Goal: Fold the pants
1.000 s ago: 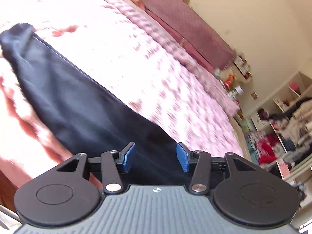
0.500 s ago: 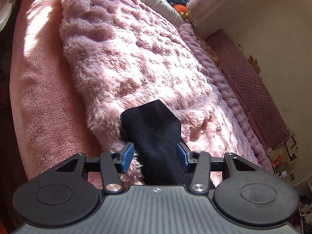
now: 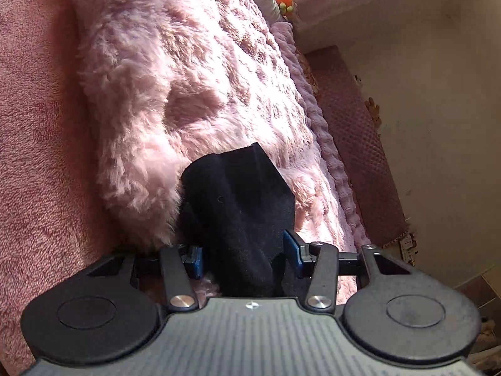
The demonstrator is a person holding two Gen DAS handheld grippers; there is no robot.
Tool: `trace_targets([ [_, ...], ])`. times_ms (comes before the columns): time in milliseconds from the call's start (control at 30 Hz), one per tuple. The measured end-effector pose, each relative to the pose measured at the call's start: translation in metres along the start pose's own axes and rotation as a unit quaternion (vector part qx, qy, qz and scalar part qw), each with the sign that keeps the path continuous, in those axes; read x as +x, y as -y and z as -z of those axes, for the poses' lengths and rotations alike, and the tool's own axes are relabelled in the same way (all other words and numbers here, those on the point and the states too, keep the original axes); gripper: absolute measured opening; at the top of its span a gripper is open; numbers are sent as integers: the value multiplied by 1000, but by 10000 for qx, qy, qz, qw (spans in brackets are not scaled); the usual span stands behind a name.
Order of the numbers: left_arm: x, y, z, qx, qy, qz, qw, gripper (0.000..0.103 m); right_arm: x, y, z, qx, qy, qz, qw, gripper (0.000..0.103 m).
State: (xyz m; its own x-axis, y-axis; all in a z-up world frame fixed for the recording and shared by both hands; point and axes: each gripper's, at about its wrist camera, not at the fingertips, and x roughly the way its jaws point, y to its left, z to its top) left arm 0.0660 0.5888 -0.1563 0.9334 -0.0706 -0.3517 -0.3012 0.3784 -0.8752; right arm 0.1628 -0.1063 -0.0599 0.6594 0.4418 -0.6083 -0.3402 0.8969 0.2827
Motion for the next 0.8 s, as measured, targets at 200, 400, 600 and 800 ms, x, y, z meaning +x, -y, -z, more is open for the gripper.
trace_targets([
  [200,7,-2,-4,-91,205,600,9979,7,-1,10,16,60,-171,305,9994,43],
  [400,-19,73,9,897,640,352,9933,7,-10,18,11,140,48,353,9993,43],
  [600,-29,168,41,1703,572,573,9821,7,-37,37,-4,225,539,344,9977,43],
  [800,-49,276,119,2293,685,964,9661,7,-73,88,-13,615,1045,771,9896,43],
])
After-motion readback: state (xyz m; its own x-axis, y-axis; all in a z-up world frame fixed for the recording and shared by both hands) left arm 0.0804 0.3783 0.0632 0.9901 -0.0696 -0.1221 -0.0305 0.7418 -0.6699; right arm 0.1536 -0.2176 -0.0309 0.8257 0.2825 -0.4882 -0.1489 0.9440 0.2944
